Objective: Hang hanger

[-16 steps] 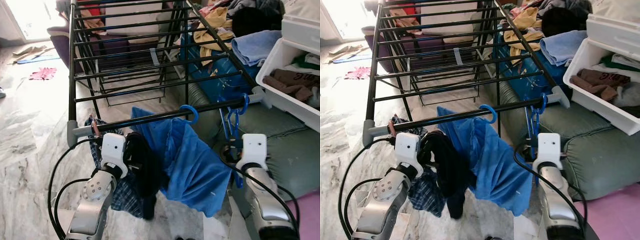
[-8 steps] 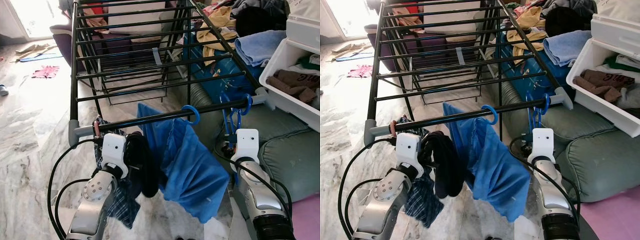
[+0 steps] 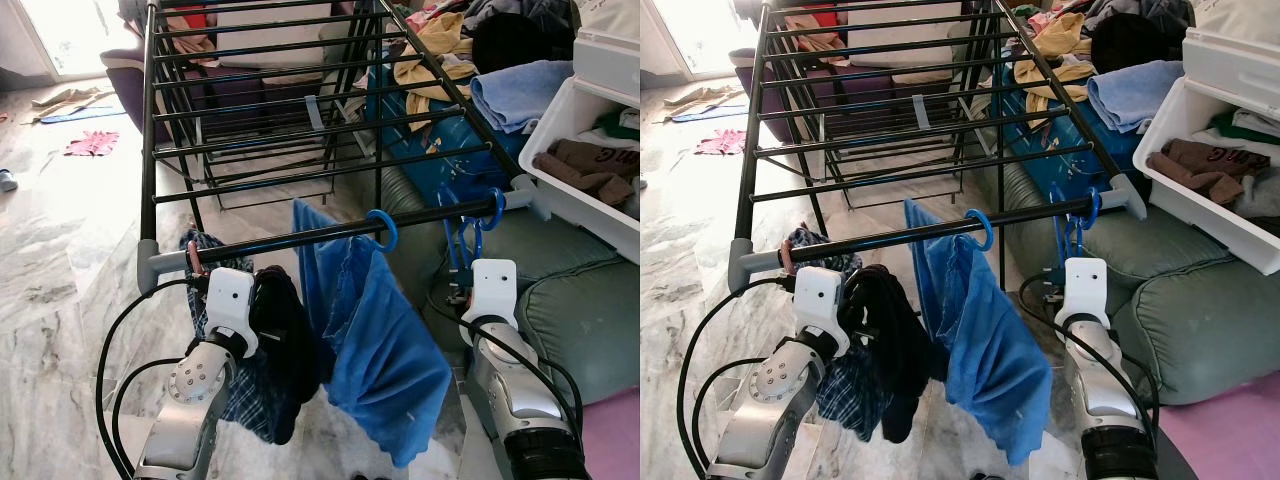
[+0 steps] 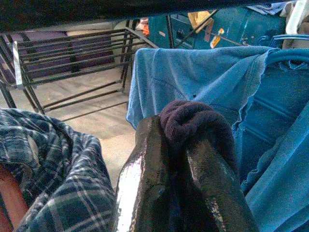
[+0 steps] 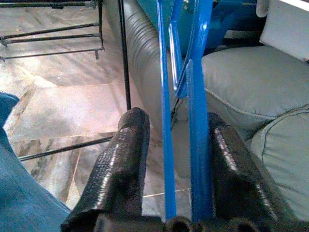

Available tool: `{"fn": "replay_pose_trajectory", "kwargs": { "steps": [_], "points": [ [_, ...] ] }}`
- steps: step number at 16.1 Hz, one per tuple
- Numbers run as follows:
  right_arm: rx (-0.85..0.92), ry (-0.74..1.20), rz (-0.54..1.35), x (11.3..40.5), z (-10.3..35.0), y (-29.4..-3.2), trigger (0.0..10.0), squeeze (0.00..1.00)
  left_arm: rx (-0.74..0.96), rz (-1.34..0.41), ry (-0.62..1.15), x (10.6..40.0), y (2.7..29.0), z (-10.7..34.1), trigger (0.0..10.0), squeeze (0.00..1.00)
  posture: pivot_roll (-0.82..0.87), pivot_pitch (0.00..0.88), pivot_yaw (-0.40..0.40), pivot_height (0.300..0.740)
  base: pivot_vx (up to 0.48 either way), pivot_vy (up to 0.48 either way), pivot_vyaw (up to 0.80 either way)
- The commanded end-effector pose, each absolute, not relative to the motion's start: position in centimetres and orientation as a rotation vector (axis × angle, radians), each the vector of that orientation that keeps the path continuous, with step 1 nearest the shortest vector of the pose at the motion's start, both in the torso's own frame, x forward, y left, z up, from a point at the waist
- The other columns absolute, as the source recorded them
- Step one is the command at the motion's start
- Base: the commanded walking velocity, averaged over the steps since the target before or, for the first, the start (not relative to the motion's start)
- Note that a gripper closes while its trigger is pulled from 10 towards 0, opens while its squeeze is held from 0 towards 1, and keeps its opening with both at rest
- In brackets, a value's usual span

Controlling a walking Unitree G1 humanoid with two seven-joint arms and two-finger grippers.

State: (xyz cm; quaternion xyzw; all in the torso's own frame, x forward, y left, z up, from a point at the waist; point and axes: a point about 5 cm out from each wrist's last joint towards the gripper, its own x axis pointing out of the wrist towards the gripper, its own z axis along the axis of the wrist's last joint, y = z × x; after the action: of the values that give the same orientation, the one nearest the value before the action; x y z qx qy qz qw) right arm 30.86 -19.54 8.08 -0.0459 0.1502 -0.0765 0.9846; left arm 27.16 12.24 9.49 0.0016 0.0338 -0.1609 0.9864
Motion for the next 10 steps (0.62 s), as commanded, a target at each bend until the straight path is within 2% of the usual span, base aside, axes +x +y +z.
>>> {"fn": "replay_pose_trajectory", "kwargs": {
  "steps": [1,10],
  "points": [
    [-0.080,0.313,-0.158,31.08,8.09,-19.55,0.0,0.00,0.008,-0.334,0.056,27.36,12.08,9.84,10.0,0.00,0.00,0.094,-0.009,0.740,0.000,0.000,0.00],
    [-0.076,0.323,-0.157,31.03,7.87,-19.41,0.0,0.00,0.015,-0.336,0.061,27.39,12.08,9.79,10.0,0.00,0.00,0.092,-0.006,0.740,0.000,0.000,0.00]
  ]
}}
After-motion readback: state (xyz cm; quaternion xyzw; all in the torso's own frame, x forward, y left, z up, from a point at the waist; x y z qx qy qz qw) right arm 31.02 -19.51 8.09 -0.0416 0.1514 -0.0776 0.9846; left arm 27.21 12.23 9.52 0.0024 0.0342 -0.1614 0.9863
